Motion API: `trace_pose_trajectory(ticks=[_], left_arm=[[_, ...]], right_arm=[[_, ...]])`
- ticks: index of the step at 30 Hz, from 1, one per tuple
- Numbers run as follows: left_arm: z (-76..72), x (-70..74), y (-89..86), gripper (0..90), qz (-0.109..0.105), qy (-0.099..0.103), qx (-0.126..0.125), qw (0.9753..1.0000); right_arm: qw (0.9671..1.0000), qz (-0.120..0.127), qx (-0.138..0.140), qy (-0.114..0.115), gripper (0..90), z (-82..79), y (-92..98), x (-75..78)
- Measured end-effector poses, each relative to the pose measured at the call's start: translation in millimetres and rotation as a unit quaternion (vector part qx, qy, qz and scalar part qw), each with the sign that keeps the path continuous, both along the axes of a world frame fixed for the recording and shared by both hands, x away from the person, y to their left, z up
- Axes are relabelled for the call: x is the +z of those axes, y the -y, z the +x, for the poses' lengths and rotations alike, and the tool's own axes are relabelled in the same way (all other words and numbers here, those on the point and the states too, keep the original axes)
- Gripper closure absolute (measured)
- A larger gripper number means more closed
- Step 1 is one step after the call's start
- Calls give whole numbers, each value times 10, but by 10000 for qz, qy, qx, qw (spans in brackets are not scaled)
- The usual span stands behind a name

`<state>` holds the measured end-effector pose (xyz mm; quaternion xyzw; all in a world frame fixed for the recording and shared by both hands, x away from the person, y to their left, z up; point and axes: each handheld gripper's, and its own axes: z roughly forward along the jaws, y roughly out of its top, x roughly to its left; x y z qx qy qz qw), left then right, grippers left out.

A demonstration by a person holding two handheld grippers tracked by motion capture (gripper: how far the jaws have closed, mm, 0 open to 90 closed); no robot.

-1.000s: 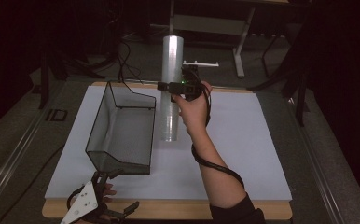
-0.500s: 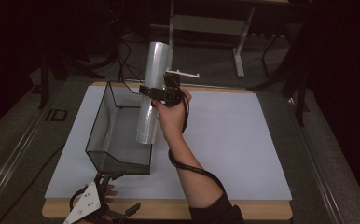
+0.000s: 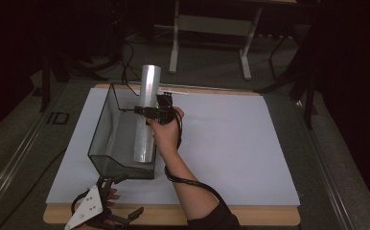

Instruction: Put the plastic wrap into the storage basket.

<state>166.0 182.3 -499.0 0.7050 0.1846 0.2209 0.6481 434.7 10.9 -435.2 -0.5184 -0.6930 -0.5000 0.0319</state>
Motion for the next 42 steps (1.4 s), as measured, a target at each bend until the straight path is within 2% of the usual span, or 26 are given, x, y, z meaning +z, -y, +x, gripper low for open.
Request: trace_pose_trajectory(ticks=[3,6,11,14,19,21,24,31,35,38,42], left_arm=[[-3,1,2,11,10,7,-8,10000],[-4,2,4,11,11,15,-5,10000],[-7,2,13,11,40,29,-12,10000],[-10,5,14,11,45,47,-13,10000],[-8,5,6,11,34,32,-10,10000],[-8,6,2,11,24,41,-6,10000],[-10,7,1,11,34,52,1,10000],[-13,9,0,10,15,53,-34,10000],[-16,13,-6,10,-37,30,-54,10000],[-21,14,-6,11,-37,32,-63,10000],[-22,14,-5,11,-44,22,-88,9999]], right_arm=[[9998,-172,28,-29,324,0,-22,-74],[9996,-169,-10,-219,323,17,-4,-153],[9991,-255,19,-353,323,11,-13,-244],[9985,-218,19,-507,323,8,-19,-291],[9979,-231,51,-601,323,4,-22,-295],[9969,-166,95,-766,323,1,-17,-319],[9962,-166,29,-849,322,15,-2,-351],[9938,-314,46,-1070,316,77,-46,-417],[9926,-440,-62,-1134,310,87,-56,-459],[9923,-463,-60,-1143,308,91,-59,-479],[9919,-659,-3,-1083,299,86,-95,-470]])
